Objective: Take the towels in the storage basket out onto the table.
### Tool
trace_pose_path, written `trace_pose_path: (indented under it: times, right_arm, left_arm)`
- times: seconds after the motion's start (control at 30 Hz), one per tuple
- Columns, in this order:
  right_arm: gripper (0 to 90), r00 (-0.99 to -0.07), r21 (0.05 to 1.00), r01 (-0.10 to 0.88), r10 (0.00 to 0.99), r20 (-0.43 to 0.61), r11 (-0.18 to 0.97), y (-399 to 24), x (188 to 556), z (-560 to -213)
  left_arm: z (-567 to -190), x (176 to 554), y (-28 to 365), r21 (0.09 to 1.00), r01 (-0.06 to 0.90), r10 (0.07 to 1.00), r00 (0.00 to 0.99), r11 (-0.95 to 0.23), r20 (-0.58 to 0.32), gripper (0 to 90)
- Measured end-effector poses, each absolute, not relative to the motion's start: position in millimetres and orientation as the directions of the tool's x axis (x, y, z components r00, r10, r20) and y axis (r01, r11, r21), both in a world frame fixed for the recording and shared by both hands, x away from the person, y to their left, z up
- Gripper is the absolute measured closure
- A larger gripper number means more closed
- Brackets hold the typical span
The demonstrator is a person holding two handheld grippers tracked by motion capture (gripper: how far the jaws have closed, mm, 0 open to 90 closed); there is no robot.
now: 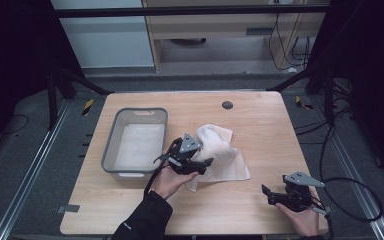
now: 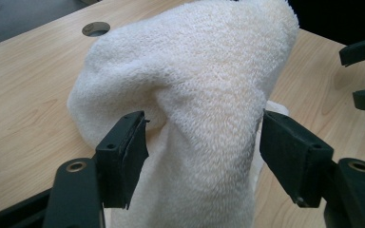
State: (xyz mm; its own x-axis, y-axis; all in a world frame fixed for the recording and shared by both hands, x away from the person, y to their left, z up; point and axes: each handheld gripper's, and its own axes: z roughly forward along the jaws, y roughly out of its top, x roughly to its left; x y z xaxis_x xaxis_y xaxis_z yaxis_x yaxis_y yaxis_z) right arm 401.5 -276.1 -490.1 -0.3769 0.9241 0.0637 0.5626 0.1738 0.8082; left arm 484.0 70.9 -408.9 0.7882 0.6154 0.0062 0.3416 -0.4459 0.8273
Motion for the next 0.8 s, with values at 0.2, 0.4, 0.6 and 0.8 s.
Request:
trace_pose_path:
  times: [0.2,0.4,0.6,0.8]
  right_arm:
    - [12.8,-0.377,0.81,0.558,0.925,0.057,0.178,-277,402,-491]
    - [12.6,-0.375,0.811,0.559,0.925,0.058,0.175,-277,402,-491]
    - [12.3,-0.375,0.813,0.555,0.926,0.054,0.177,-277,401,-491]
    - [11.9,-0.374,0.812,0.556,0.926,0.054,0.178,-277,401,-491]
  left_arm:
    - [-402,477,82,0.827,0.329,0.613,0.79,-0.455,0.023,31.0]
    - [-397,470,97,0.832,0.333,0.622,0.783,-0.445,0.019,28.9]
    - [-395,461,117,0.834,0.334,0.64,0.768,-0.439,0.03,28.1]
    - [-397,454,136,0.841,0.346,0.661,0.75,-0.416,0.018,27.7]
